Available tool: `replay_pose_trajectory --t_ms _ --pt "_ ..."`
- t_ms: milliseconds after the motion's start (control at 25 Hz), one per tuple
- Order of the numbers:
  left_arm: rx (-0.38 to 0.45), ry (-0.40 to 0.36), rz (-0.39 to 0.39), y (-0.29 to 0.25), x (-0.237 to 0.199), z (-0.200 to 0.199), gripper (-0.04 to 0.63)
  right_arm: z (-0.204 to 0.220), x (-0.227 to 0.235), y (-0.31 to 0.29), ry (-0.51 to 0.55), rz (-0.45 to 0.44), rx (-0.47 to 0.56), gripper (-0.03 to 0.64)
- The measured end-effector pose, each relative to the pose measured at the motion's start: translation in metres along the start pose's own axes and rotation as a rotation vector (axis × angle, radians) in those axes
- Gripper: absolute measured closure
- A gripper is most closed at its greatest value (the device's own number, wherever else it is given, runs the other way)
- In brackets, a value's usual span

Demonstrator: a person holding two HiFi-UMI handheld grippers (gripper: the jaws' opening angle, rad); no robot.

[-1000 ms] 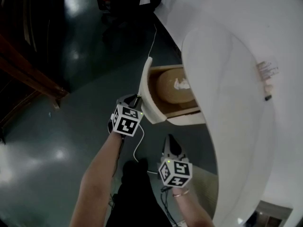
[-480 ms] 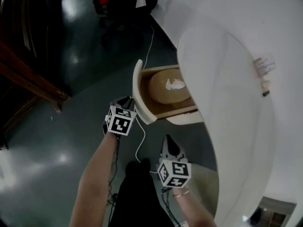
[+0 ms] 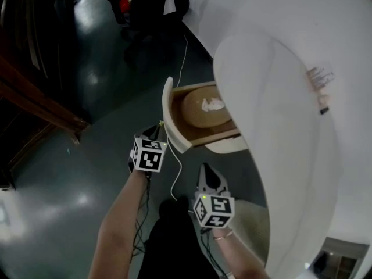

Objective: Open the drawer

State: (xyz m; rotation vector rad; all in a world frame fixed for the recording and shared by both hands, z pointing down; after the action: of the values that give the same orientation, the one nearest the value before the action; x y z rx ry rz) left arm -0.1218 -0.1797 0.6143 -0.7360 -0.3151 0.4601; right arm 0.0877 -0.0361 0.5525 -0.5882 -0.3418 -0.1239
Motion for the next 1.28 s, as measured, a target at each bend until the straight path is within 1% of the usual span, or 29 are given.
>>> replay_pose_trajectory --t_ms 120,280,520,680,840,1000,1120,1280 --pt "0.005 -0.002 -0.016 0.02 -0.001 -0.003 0.571 -0.008 -0.003 0.002 -0.001 -0.001 0.014 0.614" --pt "0.037 0.008 -0.03 0.048 -0.002 -0.007 0.584 -0.018 -0.009 0.007 0.005 -0.003 0.029 0.614" --pt "0.09 0.011 -0.049 0.094 0.001 -0.017 0.591 -0.038 -0.018 0.022 -0.003 -0.01 0.057 0.614" --pt "0.14 -0.007 -0.062 0.126 0.007 -0.031 0.592 -0.055 -0.023 0.036 -0.011 -0.012 0.076 0.614" --pt "0.19 -0.021 -0.076 0.161 0.011 -0.043 0.592 -0.074 -0.029 0.05 0.002 -0.039 0.108 0.614" --pt "0.226 -0.012 -0.078 0.194 0.018 -0.048 0.592 -0.096 -0.038 0.068 0.016 -0.076 0.155 0.614" --pt "0.273 -0.015 -0.081 0.218 0.021 -0.06 0.592 -0.111 -0.047 0.08 0.048 -0.105 0.19 0.614" --pt "0.332 -0.066 -0.108 0.244 0.023 -0.075 0.592 -0.127 -0.053 0.095 0.072 -0.148 0.238 0.614"
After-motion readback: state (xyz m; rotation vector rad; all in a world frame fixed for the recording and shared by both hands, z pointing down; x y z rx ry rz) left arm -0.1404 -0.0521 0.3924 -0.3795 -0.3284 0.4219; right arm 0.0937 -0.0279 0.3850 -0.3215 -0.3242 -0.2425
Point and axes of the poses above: the fingertips, and each gripper's own axes: y backward along the fingers, x to its right, z out of its underside, the point moved 9 cm from there along y, backward along the fingers, and after that the axes turned 13 degrees about -y, right-handed, at the moved point
